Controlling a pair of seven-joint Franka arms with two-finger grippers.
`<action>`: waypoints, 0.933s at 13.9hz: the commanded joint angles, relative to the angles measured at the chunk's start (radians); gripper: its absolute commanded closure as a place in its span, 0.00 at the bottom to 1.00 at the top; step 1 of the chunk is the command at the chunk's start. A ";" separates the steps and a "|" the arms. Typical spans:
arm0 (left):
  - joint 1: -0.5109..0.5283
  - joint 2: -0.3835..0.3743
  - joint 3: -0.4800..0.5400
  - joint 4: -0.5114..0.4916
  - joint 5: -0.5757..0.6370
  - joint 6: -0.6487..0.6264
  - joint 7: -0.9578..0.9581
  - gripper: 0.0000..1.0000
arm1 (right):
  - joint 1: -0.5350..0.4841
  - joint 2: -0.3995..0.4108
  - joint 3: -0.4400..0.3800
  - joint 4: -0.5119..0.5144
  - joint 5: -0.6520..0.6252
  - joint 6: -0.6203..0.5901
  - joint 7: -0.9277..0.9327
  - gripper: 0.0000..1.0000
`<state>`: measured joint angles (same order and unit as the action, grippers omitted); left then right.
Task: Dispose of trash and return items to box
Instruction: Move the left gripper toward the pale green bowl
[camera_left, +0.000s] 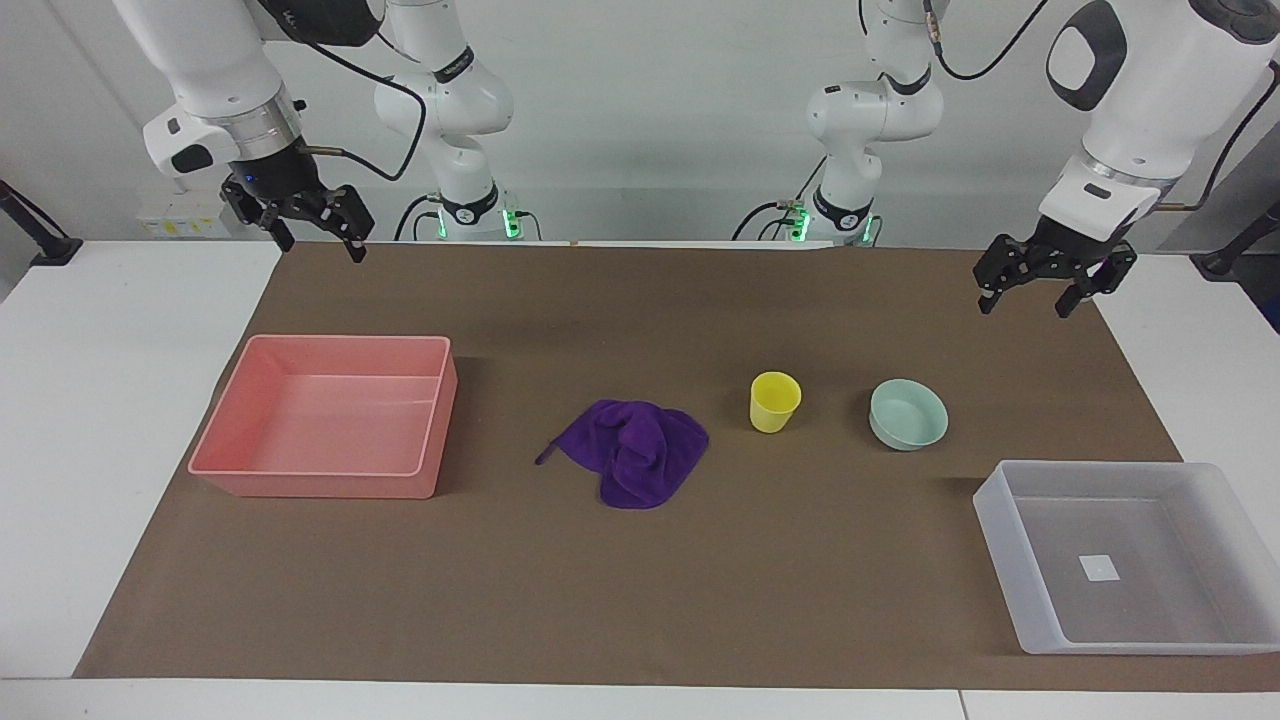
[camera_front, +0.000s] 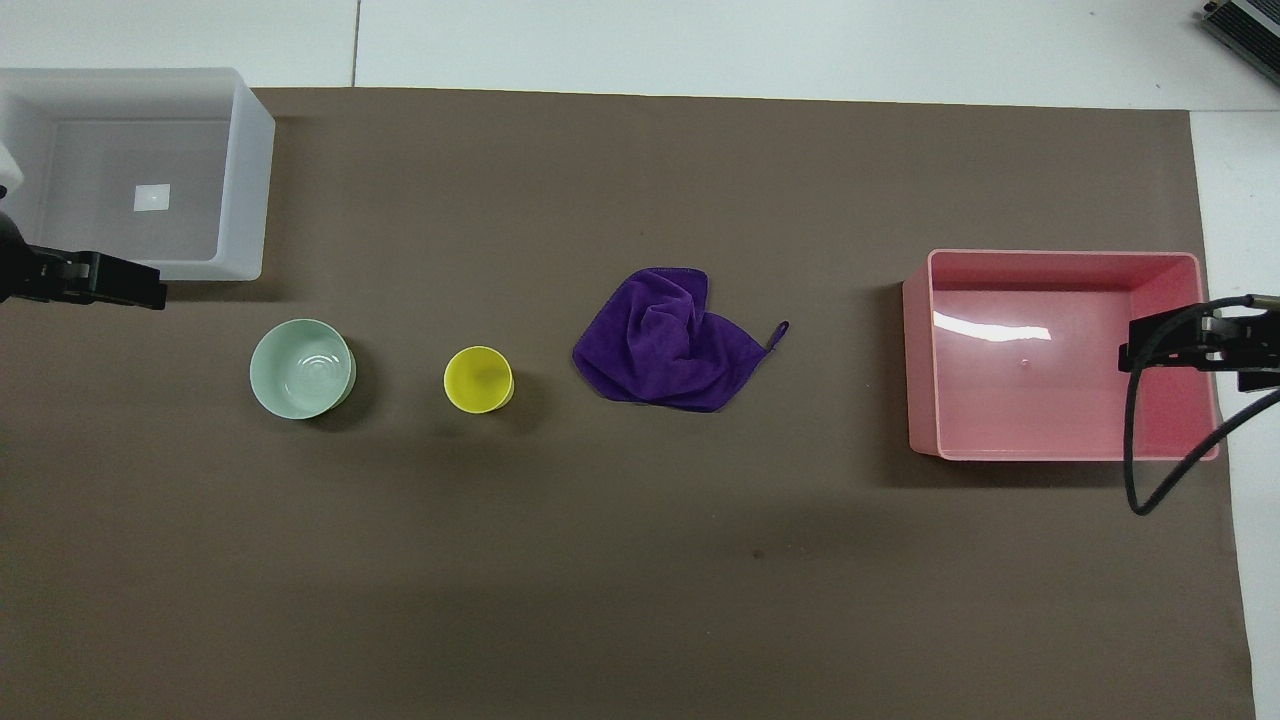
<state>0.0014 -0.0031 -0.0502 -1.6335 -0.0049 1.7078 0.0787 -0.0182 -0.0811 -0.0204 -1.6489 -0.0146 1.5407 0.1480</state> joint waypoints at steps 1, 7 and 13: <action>0.009 -0.018 -0.008 -0.028 0.017 -0.002 0.010 0.00 | -0.005 -0.019 0.002 -0.026 0.016 0.022 -0.027 0.00; 0.011 -0.043 -0.008 -0.075 0.017 0.021 0.006 0.00 | -0.005 -0.019 0.000 -0.026 0.016 0.022 -0.027 0.00; 0.011 -0.078 -0.010 -0.294 0.017 0.237 0.003 0.00 | -0.005 -0.020 0.002 -0.032 0.016 0.022 -0.028 0.00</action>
<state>0.0023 -0.0379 -0.0524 -1.8151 -0.0049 1.8612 0.0787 -0.0182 -0.0811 -0.0204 -1.6513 -0.0146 1.5407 0.1480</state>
